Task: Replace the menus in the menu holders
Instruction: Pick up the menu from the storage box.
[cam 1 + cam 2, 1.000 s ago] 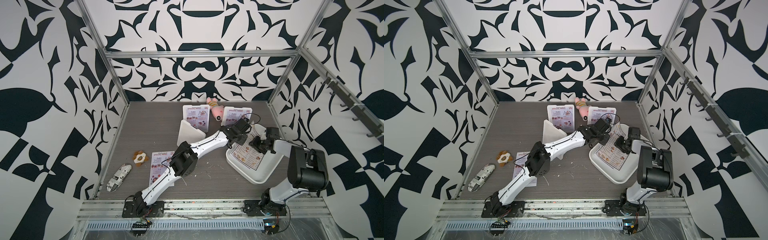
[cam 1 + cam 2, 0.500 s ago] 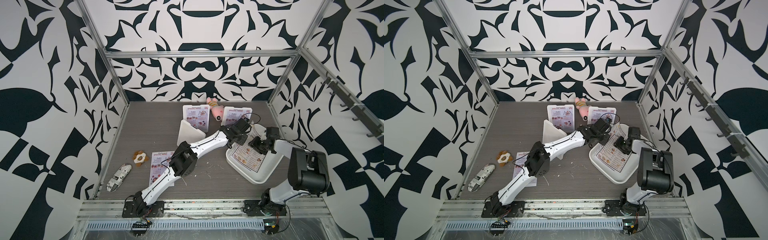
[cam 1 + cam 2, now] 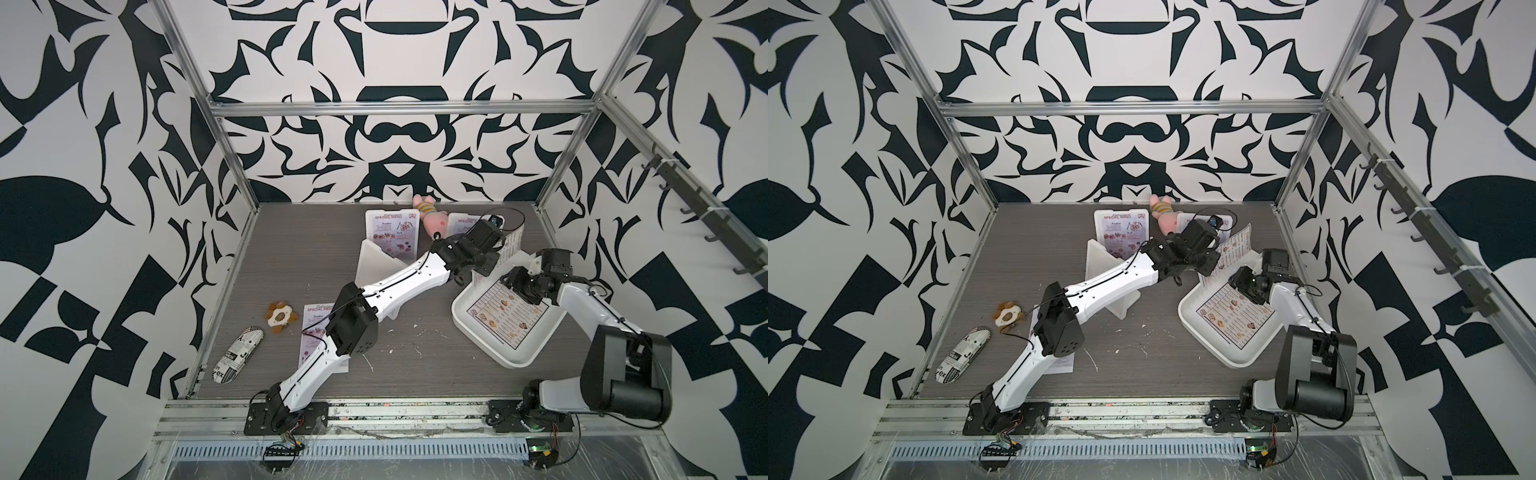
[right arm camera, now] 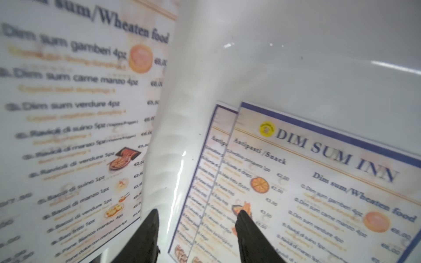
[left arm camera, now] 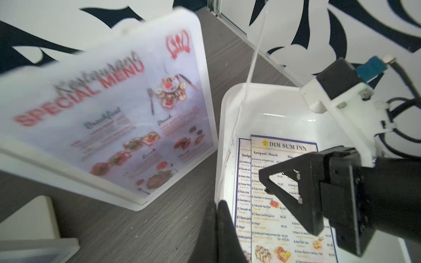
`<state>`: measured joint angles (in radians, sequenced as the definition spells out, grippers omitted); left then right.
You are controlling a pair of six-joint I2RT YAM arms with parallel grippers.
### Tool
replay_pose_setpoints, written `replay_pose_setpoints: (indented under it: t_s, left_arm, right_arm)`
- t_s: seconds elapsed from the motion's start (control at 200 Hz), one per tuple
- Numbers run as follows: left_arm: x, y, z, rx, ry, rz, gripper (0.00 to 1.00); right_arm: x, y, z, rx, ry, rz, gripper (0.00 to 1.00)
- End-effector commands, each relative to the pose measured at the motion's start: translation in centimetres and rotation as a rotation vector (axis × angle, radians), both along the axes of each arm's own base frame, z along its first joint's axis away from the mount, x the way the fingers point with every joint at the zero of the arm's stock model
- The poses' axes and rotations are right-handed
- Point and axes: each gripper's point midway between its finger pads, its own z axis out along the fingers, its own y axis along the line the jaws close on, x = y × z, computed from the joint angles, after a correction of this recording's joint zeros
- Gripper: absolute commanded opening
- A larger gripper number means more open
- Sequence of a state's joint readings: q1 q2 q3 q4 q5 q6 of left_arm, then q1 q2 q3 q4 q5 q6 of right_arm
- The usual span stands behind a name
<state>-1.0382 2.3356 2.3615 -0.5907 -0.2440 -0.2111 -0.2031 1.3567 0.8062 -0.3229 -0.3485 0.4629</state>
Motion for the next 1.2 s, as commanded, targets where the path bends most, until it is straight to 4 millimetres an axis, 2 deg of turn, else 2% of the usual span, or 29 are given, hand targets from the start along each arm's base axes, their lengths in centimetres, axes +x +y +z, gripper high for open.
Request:
replay_pose_setpoints:
  t_s: [0.0,0.26,0.425,0.55,0.69,0.77,0.855,1.03,1.195]
  left_arm:
    - [-0.1,2.4,5.3,-0.004,-0.088,0.016,0.0]
    - [-0.7,5.9,12.7,-0.017,-0.228,0.039,0.0]
    - [-1.2,8.4,16.5,-0.003,-0.31,0.057,0.0]
    - [-1.4,10.3,18.7,0.013,-0.356,0.08,0.0]
    - [-1.4,12.3,20.1,0.005,-0.358,0.094,0.0]
    - [-1.9,12.9,20.8,-0.008,-0.358,0.086,0.0]
    - [-2.6,13.1,21.3,-0.03,-0.344,0.063,0.0]
    - [-4.2,13.9,22.2,-0.087,-0.319,0.029,0.0]
    - [-5.0,14.4,22.0,-0.088,-0.304,0.007,0.0]
  right_arm:
    - [1.1,0.8,4.3,0.014,-0.129,0.054,0.54]
    - [1.4,2.8,9.9,0.064,-0.346,0.148,0.54]
    - [1.8,5.6,13.4,0.165,-0.529,0.284,0.54]
    - [1.6,8.4,15.0,0.242,-0.647,0.419,0.54]
    - [1.1,12.4,15.3,0.28,-0.696,0.59,0.54]
    - [0.9,15.0,15.5,0.299,-0.739,0.681,0.54]
    - [1.1,16.8,16.3,0.331,-0.8,0.732,0.54]
    - [2.2,18.0,19.1,0.448,-0.927,0.794,0.56]
    - [2.5,18.8,21.6,0.538,-1.021,0.87,0.57]
